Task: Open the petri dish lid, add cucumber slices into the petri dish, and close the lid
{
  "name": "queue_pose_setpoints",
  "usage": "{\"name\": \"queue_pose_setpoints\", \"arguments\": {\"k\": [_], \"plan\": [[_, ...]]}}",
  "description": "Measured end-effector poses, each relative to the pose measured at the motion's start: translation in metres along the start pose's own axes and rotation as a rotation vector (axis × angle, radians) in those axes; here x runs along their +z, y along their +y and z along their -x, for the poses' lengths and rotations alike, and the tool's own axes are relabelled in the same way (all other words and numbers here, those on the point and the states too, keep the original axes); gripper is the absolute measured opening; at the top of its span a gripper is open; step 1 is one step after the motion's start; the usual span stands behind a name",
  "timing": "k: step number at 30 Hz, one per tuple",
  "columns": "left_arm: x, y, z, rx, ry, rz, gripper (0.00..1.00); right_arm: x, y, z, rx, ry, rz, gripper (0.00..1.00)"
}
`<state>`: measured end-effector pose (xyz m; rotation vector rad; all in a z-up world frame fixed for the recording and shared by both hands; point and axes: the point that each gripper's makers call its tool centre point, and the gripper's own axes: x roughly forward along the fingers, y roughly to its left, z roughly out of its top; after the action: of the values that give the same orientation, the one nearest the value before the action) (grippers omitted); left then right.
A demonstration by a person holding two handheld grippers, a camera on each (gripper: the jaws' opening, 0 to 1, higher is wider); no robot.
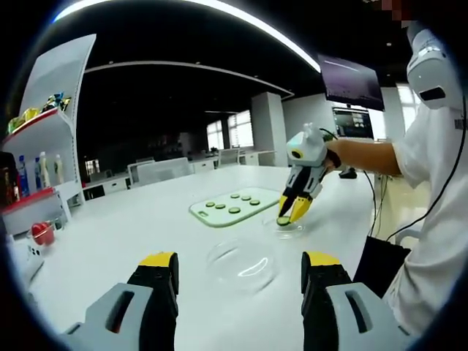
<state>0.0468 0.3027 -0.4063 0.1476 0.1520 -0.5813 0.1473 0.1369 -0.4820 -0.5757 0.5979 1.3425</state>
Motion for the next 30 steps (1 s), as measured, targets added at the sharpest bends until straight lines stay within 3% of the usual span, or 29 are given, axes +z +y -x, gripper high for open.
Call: {"name": "queue_pose_setpoints", "arguments": {"k": [11, 17, 30], "plan": [[-0.001, 0.0, 0.001, 0.003, -0.003, 0.007, 0.68, -0.004, -0.006, -0.002, -0.007, 0.008, -0.01, 0.2], [-0.001, 0.0, 0.002, 0.006, -0.006, 0.01, 0.68, -0.002, -0.007, 0.0, -0.01, -0.003, -0.01, 0.25], [0.005, 0.001, 0.0, 0.01, -0.026, 0.009, 0.68, 0.025, -0.021, 0.026, -0.14, -0.174, -0.051, 0.27]]}}
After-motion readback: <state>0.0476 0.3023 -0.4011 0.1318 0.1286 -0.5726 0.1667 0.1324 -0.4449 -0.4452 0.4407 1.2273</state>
